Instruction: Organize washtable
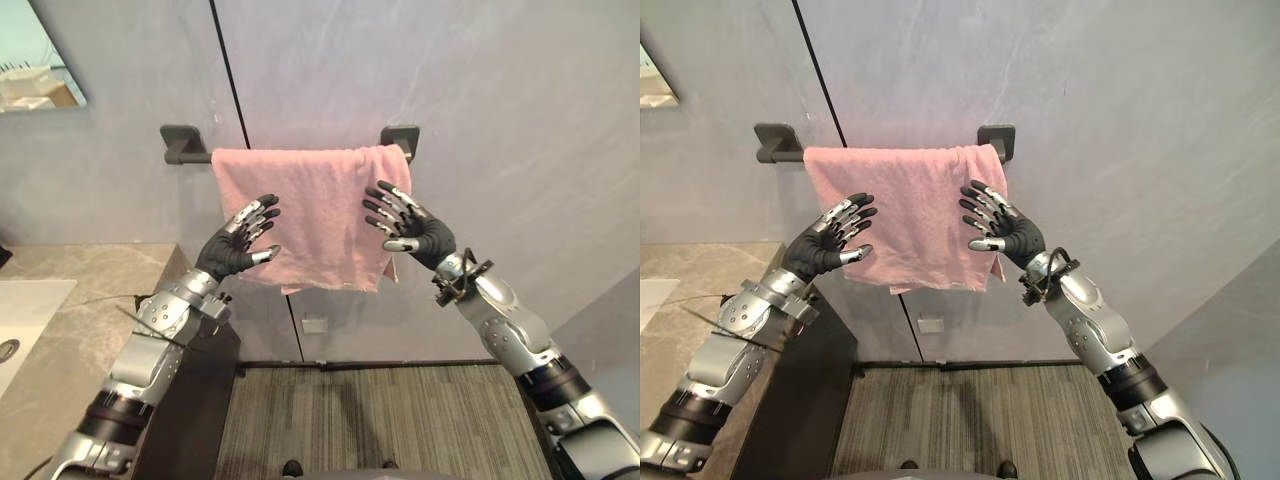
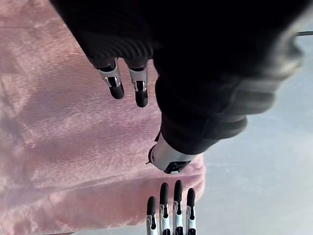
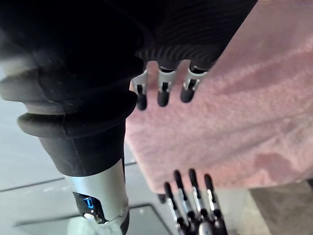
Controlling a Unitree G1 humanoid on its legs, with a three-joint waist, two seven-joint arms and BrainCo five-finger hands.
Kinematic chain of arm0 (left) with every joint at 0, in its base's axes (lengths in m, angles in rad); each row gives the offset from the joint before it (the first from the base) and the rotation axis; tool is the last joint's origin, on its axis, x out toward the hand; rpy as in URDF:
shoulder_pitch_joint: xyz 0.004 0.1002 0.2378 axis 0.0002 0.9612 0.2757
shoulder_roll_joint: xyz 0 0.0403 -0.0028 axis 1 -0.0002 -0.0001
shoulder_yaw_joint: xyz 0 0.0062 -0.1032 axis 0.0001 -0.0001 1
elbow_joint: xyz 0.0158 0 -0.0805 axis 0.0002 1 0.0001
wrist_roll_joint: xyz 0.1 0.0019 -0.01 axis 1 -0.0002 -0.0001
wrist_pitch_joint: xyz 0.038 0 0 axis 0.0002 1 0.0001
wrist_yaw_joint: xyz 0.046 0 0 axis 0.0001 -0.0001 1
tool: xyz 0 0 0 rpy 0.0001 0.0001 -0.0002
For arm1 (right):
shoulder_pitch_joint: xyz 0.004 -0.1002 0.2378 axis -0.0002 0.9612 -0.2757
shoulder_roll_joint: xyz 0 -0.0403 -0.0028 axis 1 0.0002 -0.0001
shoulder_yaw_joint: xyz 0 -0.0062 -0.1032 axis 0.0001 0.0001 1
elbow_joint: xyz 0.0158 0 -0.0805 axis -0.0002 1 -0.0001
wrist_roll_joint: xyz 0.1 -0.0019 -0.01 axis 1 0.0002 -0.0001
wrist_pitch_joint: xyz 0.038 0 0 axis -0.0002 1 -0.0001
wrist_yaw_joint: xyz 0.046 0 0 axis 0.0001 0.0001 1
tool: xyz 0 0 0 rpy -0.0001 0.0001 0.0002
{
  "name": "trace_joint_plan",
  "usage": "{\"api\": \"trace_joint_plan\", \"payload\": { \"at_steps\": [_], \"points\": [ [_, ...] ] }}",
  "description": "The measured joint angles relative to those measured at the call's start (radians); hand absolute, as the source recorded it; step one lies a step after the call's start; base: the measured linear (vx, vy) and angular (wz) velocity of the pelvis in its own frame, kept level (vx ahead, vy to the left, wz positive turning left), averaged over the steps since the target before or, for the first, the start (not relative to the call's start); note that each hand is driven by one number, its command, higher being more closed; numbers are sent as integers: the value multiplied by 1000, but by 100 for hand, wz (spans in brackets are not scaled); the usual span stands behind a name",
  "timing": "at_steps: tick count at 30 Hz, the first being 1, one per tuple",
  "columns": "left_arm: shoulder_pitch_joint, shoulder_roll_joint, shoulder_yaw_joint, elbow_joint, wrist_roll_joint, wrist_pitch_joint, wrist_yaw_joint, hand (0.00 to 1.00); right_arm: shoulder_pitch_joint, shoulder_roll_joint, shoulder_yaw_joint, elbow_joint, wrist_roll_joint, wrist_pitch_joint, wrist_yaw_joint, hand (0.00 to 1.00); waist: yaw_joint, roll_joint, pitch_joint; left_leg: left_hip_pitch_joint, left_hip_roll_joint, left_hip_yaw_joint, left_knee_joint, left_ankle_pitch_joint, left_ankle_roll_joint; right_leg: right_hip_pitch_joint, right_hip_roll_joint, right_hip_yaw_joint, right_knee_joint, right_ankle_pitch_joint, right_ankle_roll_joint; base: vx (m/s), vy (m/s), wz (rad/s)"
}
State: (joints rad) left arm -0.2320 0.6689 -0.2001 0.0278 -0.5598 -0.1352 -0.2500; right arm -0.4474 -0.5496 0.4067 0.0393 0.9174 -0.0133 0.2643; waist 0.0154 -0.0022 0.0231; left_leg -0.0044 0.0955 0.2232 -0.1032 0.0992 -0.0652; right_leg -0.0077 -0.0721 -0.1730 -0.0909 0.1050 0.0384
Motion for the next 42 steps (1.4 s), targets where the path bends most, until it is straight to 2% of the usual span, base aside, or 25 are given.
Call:
{"api": "trace_joint_plan", "payload": {
  "at_steps": [4, 12, 19, 22, 27, 29, 34, 37, 40, 42],
  "points": [
    [-113, 6, -39, 109, -19, 16, -5, 0, -72, 23, 36, 34, 15, 1, -4, 0, 0, -15, 40, -29, 4, 15, 0, 8, 5, -35, 2, 14, -2, 17, -2, -10, -6, -9],
    [-306, 5, -81, 283, -18, 18, 38, 0, -144, 62, 46, 103, 15, 17, -14, 0, -3, -19, 50, -68, 1, 41, 0, 12, 4, -86, 7, 38, -6, 30, -11, 19, 8, -10],
    [-341, 5, -64, 357, -6, 18, 64, 0, -150, 75, 43, 105, 15, 21, -23, 0, -18, -21, 59, -66, 11, 44, 0, 19, -3, -87, 17, 41, -6, 35, -18, -12, 2, -3],
    [-341, 3, -9, 394, 23, 18, 78, 0, -113, 75, 7, 106, 14, 21, -20, 0, -19, -23, 60, -57, 14, 52, 0, 20, -4, -83, 19, 48, -6, 38, -21, -27, 7, -8],
    [-305, -15, 141, 396, 24, 16, 87, 0, 68, 73, -167, 106, 3, 21, -23, 0, -15, -28, 63, -41, 15, 50, 0, 20, -4, -66, 19, 43, -6, 39, -21, 0, 0, 0],
    [-247, -31, 231, 396, 29, 13, 110, 0, 137, 72, -243, 107, -20, 21, -25, 0, -19, -28, 63, -27, 22, 49, -1, 19, -4, -52, 19, 40, -7, 37, -19, 0, 0, 0],
    [-104, -33, 342, 390, 37, 13, 123, 0, 224, 72, -346, 107, -65, 21, -26, 0, -21, -28, 63, -26, 23, 43, -1, 19, -4, -46, 19, 38, -7, 32, -12, -10, 6, 5],
    [25, -67, 435, 325, 44, 17, 123, 0, 291, 80, -405, 105, -89, 21, -39, 0, -12, -28, 63, -19, 22, 39, 0, 19, -4, -36, 17, 34, -9, 31, -10, 4, 8, 6],
    [160, -133, 502, 234, 41, 15, 121, 0, 362, 127, -488, 103, -114, 22, -46, 0, 0, -29, 60, -15, 21, 28, 0, 18, -6, -27, 17, 27, -11, 26, -7, 6, 7, 11],
    [257, -211, 543, 209, 39, 17, 119, 0, 403, 175, -546, 99, -142, 23, -50, 0, 0, -28, 57, -15, 18, 21, 0, 15, -10, -21, 14, 11, -11, 20, -1, -5, 8, 15]
  ]
}}
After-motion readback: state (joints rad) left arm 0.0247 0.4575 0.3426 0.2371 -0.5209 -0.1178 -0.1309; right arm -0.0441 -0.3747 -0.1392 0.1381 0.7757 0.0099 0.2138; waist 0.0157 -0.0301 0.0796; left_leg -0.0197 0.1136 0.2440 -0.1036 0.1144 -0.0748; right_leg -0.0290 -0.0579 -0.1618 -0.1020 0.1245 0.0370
